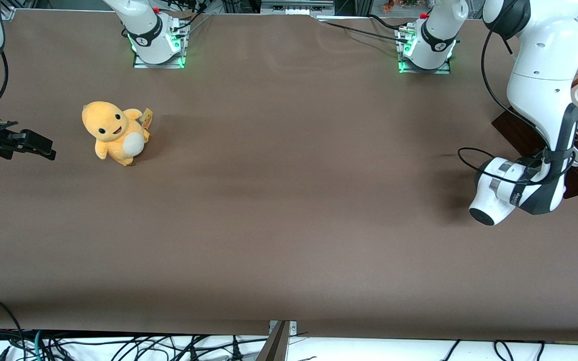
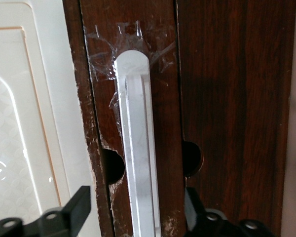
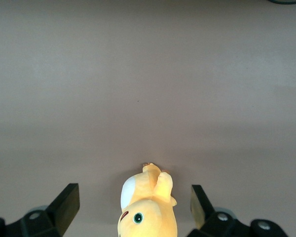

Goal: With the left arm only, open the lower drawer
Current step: 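Lower the open left gripper around the lower drawer's white bar handle, then close the left gripper on the white bar handle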

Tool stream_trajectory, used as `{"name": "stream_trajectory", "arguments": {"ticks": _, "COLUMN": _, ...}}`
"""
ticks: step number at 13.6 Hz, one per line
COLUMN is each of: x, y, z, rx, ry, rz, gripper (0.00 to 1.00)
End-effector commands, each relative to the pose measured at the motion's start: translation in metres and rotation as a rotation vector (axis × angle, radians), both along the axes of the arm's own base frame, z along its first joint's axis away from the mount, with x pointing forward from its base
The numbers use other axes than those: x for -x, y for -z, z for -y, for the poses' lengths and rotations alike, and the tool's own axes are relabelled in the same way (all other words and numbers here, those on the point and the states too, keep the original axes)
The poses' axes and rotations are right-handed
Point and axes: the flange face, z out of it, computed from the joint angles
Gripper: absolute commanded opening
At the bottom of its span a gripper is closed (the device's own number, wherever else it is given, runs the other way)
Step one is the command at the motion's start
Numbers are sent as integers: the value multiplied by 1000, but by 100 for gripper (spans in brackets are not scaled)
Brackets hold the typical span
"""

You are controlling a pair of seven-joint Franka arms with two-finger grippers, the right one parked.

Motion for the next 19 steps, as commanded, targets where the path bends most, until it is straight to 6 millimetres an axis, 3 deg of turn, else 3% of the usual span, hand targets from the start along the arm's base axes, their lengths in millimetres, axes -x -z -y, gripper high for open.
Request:
{"name": "stream_trajectory", "arguments": {"ticks": 1, "x": -1, "y": 5, "z": -14, "rx": 5, "ry": 7, "rz": -26, "gripper": 62}}
{"name": "stream_trajectory", "arguments": {"ticks": 4, "x": 0, "y": 5, "z": -14, "rx": 5, "ry": 4, "rz": -27, "gripper": 53}}
{"name": "stream_trajectory", "arguments": {"ticks": 9, "x": 1, "y": 7, "z": -15, "rx": 6, "ry": 1, "rz": -32, "gripper": 45}}
{"name": "stream_trajectory", "arguments": {"ticks": 15, "x": -2, "y": 4, "z": -14, "rx": -10, "ry": -1, "rz": -14, "gripper": 9}}
{"name": "stream_trajectory", "arguments": {"ticks": 19, "x": -2, "y": 4, "z": -11, "rx": -12, "ry": 1, "rz": -10, "gripper": 6}}
